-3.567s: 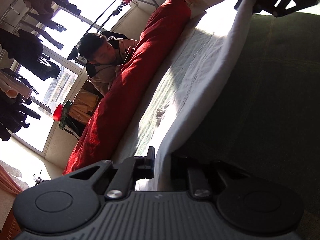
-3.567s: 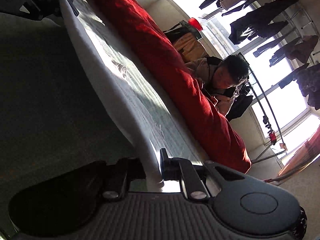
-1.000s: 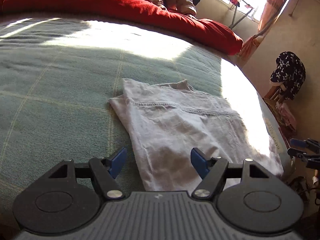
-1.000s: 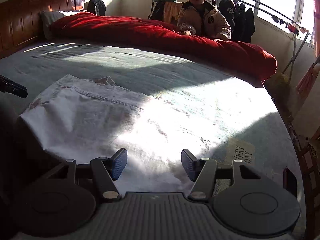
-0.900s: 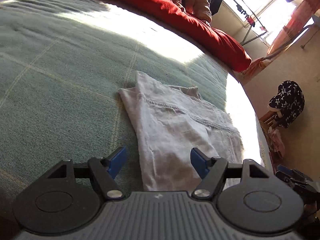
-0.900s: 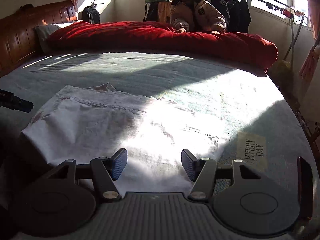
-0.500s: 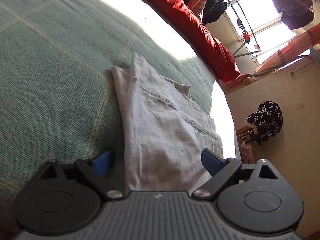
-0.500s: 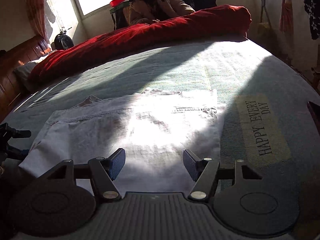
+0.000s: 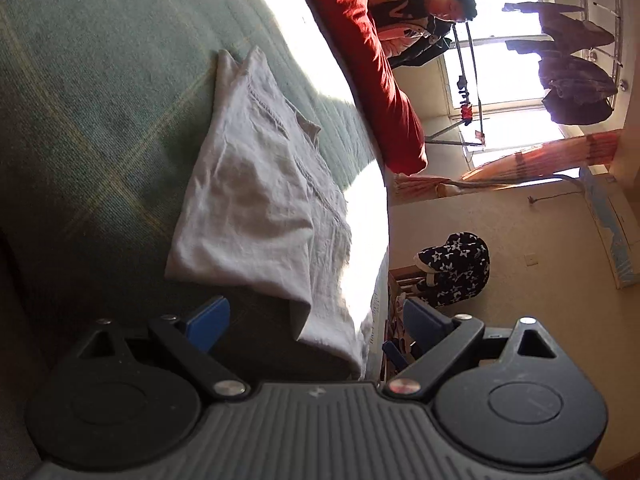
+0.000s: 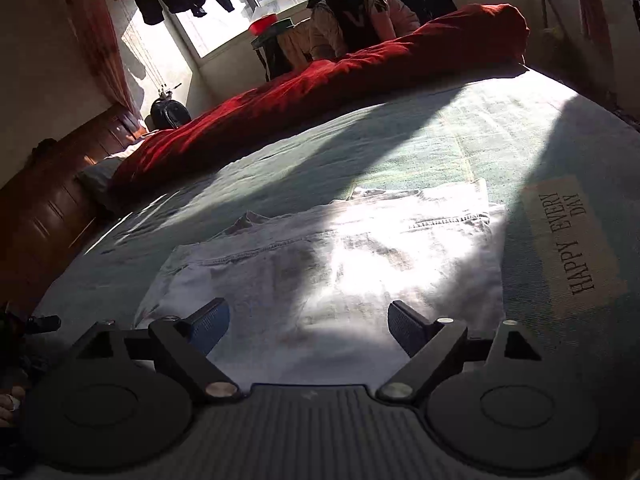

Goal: Fold clothes

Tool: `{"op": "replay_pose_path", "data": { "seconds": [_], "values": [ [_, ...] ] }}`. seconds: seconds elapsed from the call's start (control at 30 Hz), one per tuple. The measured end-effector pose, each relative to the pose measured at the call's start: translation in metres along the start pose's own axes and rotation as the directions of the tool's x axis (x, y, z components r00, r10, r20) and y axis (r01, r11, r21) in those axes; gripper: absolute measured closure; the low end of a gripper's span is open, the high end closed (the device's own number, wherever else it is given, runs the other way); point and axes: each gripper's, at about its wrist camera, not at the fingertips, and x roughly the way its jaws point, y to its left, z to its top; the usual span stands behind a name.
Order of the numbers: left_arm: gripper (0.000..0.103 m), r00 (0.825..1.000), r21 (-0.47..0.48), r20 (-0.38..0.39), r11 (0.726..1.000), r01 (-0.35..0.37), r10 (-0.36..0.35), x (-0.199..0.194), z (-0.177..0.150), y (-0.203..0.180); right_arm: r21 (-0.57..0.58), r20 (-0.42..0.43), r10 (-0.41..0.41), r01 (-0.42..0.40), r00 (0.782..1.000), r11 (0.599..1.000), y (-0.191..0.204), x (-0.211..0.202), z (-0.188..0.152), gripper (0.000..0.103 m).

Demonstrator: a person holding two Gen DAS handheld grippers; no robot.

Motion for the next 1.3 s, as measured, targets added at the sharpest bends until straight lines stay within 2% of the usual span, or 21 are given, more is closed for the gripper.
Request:
{"op": "replay_pose_path", "data": {
  "seconds": [0.07,0.13,0.2,0.33,0.43,0.57,0.6,0.63,0.67,0.7,0.73,0.87,0.97,1.0,1.07,1.1,1.13,1.2,1.23,1.3],
  "values": [
    [0.009,1.000,-0.038,-0.021,0.999,0.013,-0.014,0.019,0.000,0.009,0.068,-0.020,0.100,-0.099,0.995,0.993,-0.005,0.000,-0.004,0.009],
    [0.009,0.999,-0.073,-0.031,0.997,0.033,-0.035,0.039,0.002,0.022,0.095,-0.027,0.122,-0.119,0.992,0.988,-0.003,-0.001,-0.011,0.008],
    [0.009,0.999,-0.104,-0.011,0.993,0.051,-0.053,0.052,0.005,0.033,0.089,-0.035,0.098,-0.094,0.995,0.992,-0.001,-0.005,-0.018,0.008],
    [0.009,0.987,-0.113,0.144,0.990,0.085,-0.069,0.050,0.008,0.043,0.093,-0.042,0.062,-0.058,0.997,0.994,-0.002,-0.014,-0.029,0.007],
    [0.009,0.976,-0.084,0.214,0.994,0.064,-0.045,0.045,0.010,0.040,0.089,-0.035,0.041,-0.038,0.999,0.995,-0.004,-0.018,-0.032,0.006],
    [0.011,0.952,-0.048,0.306,0.998,0.032,-0.016,0.038,0.012,0.036,0.096,-0.038,0.037,-0.033,0.999,0.995,-0.006,-0.013,-0.032,0.005],
    [0.016,0.944,-0.039,0.329,0.999,0.024,-0.010,0.036,0.012,0.035,0.096,-0.042,0.038,-0.034,0.998,0.995,-0.005,-0.010,-0.031,0.005],
    [0.027,0.934,-0.019,0.357,1.000,-0.004,0.011,0.032,0.010,0.032,0.089,-0.043,0.037,-0.033,0.998,0.995,-0.003,-0.009,-0.031,0.005],
    [0.034,0.923,0.011,0.385,0.999,-0.036,0.029,0.025,0.006,0.025,0.080,-0.044,0.036,-0.032,0.998,0.996,-0.001,-0.007,-0.031,0.005],
    [0.044,0.916,0.034,0.401,0.999,-0.039,0.022,0.019,0.004,0.019,0.071,-0.044,0.035,-0.031,0.998,0.997,0.001,-0.006,-0.031,0.005],
    [0.046,0.909,0.057,0.417,0.998,-0.042,0.015,0.013,0.001,0.013,0.059,-0.044,0.036,-0.033,0.998,0.998,0.004,-0.006,-0.030,0.005],
    [0.047,0.878,0.146,0.479,0.988,-0.059,-0.018,-0.012,-0.010,-0.013,0.024,-0.050,0.007,-0.006,0.999,1.000,0.006,-0.006,-0.029,0.005],
    [0.047,0.852,0.211,0.521,0.974,-0.075,-0.047,-0.031,-0.018,-0.032,0.040,-0.047,0.001,0.001,0.999,0.999,0.001,-0.004,-0.028,0.005],
    [0.046,0.835,0.236,0.549,0.967,-0.101,-0.047,-0.037,-0.021,-0.040,0.044,-0.046,-0.001,0.003,0.999,0.999,0.000,-0.003,-0.028,0.005],
    [0.045,0.776,0.292,0.630,0.931,-0.221,-0.013,-0.051,-0.026,-0.060,0.042,-0.044,-0.006,0.008,0.999,0.999,0.000,-0.002,-0.027,0.005],
    [0.042,0.752,0.318,0.659,0.906,-0.280,0.001,-0.056,-0.027,-0.070,0.034,-0.042,-0.011,0.012,0.999,0.999,0.000,-0.002,-0.026,0.005],
    [0.034,0.745,0.348,0.667,0.878,-0.329,0.015,-0.057,-0.025,-0.079,0.021,-0.039,-0.019,0.019,0.999,1.000,0.002,-0.001,-0.023,0.005],
    [0.030,0.765,0.401,0.643,0.830,-0.387,0.045,-0.046,-0.019,-0.093,-0.008,-0.032,-0.035,0.035,0.999,0.999,0.005,0.001,-0.017,0.005],
    [0.030,0.787,0.436,0.614,0.803,-0.406,0.065,-0.036,-0.016,-0.099,-0.023,-0.029,-0.043,0.042,0.999,0.999,0.007,0.002,-0.015,0.005],
    [0.030,0.845,0.531,0.520,0.729,-0.432,0.123,-0.003,-0.013,-0.108,-0.063,-0.022,-0.069,0.068,0.997,0.996,0.012,0.009,-0.008,0.005]
  ]
}}
